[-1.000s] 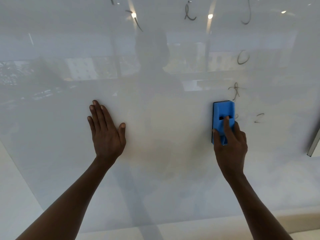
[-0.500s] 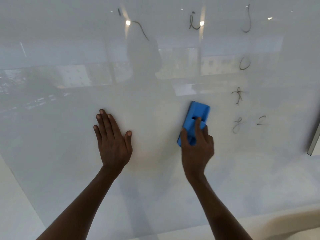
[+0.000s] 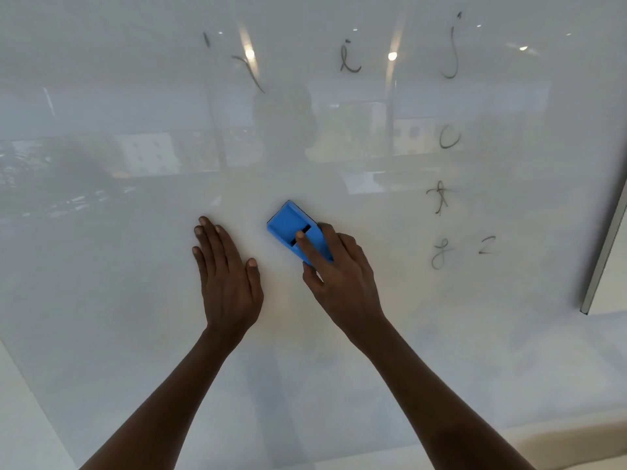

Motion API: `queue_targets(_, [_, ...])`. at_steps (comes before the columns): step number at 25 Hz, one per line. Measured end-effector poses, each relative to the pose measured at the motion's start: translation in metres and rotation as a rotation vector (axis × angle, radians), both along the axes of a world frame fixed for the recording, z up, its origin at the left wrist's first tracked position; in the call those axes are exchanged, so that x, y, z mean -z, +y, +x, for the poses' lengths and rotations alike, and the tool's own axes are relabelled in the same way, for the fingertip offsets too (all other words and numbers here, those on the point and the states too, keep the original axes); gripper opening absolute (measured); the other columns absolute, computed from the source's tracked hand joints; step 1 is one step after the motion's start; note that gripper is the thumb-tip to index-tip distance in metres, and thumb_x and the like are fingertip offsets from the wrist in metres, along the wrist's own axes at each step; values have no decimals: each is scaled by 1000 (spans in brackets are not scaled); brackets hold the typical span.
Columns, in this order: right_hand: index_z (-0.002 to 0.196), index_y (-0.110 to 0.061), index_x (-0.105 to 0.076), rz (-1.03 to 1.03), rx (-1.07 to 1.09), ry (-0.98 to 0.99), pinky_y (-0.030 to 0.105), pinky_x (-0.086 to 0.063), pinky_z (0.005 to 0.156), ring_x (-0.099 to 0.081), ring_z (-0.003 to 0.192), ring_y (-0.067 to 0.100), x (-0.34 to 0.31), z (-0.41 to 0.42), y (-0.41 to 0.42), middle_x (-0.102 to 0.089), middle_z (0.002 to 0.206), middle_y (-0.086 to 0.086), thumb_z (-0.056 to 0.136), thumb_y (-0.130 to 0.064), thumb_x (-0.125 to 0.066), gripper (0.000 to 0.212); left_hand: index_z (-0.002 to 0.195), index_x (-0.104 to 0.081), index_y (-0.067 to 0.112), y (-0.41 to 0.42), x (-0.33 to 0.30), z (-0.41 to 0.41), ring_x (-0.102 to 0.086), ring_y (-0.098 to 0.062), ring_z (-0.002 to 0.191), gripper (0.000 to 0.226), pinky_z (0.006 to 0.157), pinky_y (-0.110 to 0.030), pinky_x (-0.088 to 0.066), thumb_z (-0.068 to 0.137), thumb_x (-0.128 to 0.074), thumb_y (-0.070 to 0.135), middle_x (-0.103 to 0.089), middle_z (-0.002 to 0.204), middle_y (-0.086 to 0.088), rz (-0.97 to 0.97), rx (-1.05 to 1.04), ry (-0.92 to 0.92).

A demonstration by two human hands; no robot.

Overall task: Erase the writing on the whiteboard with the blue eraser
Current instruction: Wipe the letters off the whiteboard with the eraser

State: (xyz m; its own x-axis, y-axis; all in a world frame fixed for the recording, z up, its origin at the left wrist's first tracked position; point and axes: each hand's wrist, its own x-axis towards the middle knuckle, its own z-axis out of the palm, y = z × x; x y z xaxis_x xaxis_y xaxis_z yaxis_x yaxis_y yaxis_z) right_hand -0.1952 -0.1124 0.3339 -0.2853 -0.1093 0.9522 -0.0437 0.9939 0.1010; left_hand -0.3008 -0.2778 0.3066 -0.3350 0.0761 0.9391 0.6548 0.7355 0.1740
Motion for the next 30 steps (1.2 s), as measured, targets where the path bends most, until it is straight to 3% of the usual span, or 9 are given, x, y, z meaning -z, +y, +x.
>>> queue_targets(4, [134, -13, -56, -27, 1, -2, 40, -54, 84, -60, 98, 31, -14, 15, 39, -59, 127, 19, 93, -20, -56, 42, 160, -2, -5, 37, -9, 9, 12, -29, 159, 71, 130, -42, 4, 108, -27, 36, 9, 168, -19, -46, 13, 49])
queue_targets(8, [137, -16, -54, -192, 15, 35, 45, -55, 78, -56, 98, 33, -26, 37, 104, -56, 131, 19, 89, -20, -62, 48, 160, -1, -5, 63, -12, 9, 11, -32, 159, 74, 130, -45, 0, 109, -25, 43, 5, 169, -24, -13, -80, 64])
queue_targets(12, [144, -27, -42, -368, 38, 31, 36, -51, 77, -49, 100, 26, -27, 58, 160, -51, 138, 13, 90, -26, -63, 58, 160, -1, -5, 65, -10, 5, 9, -32, 159, 75, 130, -45, -1, 108, -26, 44, -3, 168, -30, 8, -137, 83])
queue_targets(17, [145, -26, -40, -580, 33, 101, 24, -41, 82, -43, 92, 14, -18, 77, 209, -58, 129, 6, 90, -27, -64, 59, 160, -4, -6, 66, -11, 7, 9, -32, 159, 75, 130, -46, -1, 107, -30, 41, -5, 168, -32, 14, -152, 100])
queue_targets(21, [145, -25, -41, -692, 19, 130, 27, -45, 85, -51, 94, 21, 1, 85, 227, -60, 122, 5, 91, -26, -64, 59, 159, -5, -8, 66, -10, 6, 8, -33, 159, 75, 130, -48, -2, 108, -30, 41, -6, 167, -34, 12, -167, 109])
queue_targets(26, [141, -17, -48, -910, 5, 233, 43, -53, 83, -59, 93, 30, 41, 88, 220, -64, 113, 8, 89, -18, -69, 56, 159, 8, -2, 67, -10, 5, 8, -34, 159, 77, 130, -48, -2, 108, -30, 41, -5, 167, -33, 13, -164, 136])
queue_targets(30, [137, -16, -53, -940, 9, 291, 19, -39, 76, -57, 86, 29, 57, 67, 178, -66, 121, 8, 84, -15, -73, 56, 159, 5, -4, 68, -9, 5, 6, -35, 159, 77, 130, -49, -3, 107, -30, 40, -6, 167, -33, 19, -171, 136])
